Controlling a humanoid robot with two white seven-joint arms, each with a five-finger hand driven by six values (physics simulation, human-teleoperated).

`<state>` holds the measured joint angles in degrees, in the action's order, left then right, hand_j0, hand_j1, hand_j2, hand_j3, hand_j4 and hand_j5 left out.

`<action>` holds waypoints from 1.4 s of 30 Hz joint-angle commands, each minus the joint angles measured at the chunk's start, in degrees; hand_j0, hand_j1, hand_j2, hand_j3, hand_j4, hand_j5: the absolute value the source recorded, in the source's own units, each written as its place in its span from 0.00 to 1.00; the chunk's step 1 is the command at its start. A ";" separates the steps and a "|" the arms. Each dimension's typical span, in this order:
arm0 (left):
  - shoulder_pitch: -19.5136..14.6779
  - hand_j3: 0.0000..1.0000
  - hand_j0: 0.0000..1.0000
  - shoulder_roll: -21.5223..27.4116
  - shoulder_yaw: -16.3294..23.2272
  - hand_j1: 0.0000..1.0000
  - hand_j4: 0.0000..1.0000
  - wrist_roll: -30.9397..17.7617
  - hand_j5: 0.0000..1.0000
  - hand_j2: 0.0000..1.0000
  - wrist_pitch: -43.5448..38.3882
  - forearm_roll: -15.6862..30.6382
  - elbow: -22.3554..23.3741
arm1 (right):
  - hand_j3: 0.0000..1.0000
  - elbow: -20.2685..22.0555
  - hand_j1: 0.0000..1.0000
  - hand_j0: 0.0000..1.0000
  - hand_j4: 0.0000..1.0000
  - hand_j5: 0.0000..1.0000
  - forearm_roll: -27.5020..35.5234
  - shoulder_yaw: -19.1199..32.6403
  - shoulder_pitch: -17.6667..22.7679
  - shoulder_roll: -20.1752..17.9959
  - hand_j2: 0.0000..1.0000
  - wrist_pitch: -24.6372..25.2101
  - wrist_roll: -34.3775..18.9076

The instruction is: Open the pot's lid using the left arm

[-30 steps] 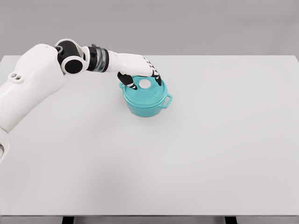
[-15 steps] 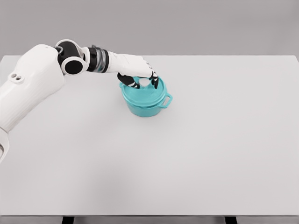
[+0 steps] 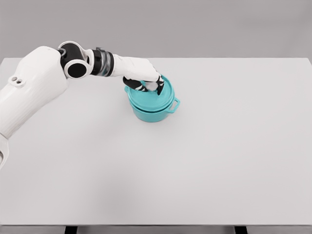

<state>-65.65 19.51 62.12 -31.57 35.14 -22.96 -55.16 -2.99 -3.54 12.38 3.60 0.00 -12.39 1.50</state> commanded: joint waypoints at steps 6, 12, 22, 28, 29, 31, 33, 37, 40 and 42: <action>-0.53 0.52 0.52 2.38 -0.68 0.52 0.52 0.11 0.52 0.52 -0.14 2.04 -0.03 | 1.00 0.00 1.00 1.00 1.00 1.00 0.02 0.01 0.00 0.00 1.00 0.00 0.00; -0.35 0.53 0.53 6.07 -1.65 0.53 0.53 0.11 0.53 0.53 -0.14 3.28 0.06 | 1.00 0.00 1.00 1.00 1.00 1.00 0.02 0.01 0.00 0.00 1.00 0.00 0.00; 0.53 0.53 0.53 11.87 -4.20 0.53 0.53 0.02 0.53 0.53 -0.14 4.77 0.76 | 1.00 0.00 1.00 1.00 1.00 1.00 0.02 0.01 0.00 0.00 1.00 0.00 0.00; 0.62 0.54 0.54 11.96 -5.34 0.54 0.54 -0.16 0.54 0.54 -0.14 4.33 7.26 | 1.00 0.00 1.00 1.00 1.00 1.00 0.02 0.01 0.00 0.00 1.00 0.00 0.00; 1.32 0.54 0.54 11.96 -5.95 0.54 0.54 -0.24 0.54 0.54 -0.14 4.33 8.58 | 1.00 0.00 1.00 1.00 1.00 1.00 0.02 0.01 0.00 0.00 1.00 0.00 0.00; 2.72 0.54 0.54 11.96 -8.06 0.54 0.54 -1.39 0.54 0.54 -0.14 4.24 9.37 | 1.00 0.00 1.00 1.00 1.00 1.00 0.02 0.01 0.00 0.00 1.00 0.00 0.00; 3.95 0.54 0.54 11.87 -9.47 0.54 0.54 -1.65 0.54 0.54 -0.14 4.16 9.37 | 1.00 0.00 1.00 1.00 1.00 1.00 0.02 0.01 0.00 0.00 1.00 0.00 0.00; 4.31 0.97 0.97 11.96 -9.82 0.97 0.97 -1.65 0.97 0.97 -0.14 4.16 9.37 | 1.00 0.00 1.00 1.00 1.00 1.00 0.02 0.01 0.00 0.00 1.00 0.00 0.00; 4.39 1.00 1.00 12.05 -9.82 1.00 1.00 -1.56 1.00 1.00 -0.14 4.33 9.37 | 1.00 0.00 1.00 1.00 1.00 1.00 0.02 0.01 0.00 0.00 1.00 0.00 0.00; 4.39 1.00 1.00 12.05 -9.82 1.00 1.00 -1.56 1.00 1.00 -0.14 4.33 9.37 | 1.00 0.00 1.00 1.00 1.00 1.00 0.02 0.01 0.00 0.00 1.00 0.00 0.00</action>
<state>-61.26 31.51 52.52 -33.15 35.15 -19.01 -45.77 -2.99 -3.54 12.38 3.60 0.00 -12.39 1.50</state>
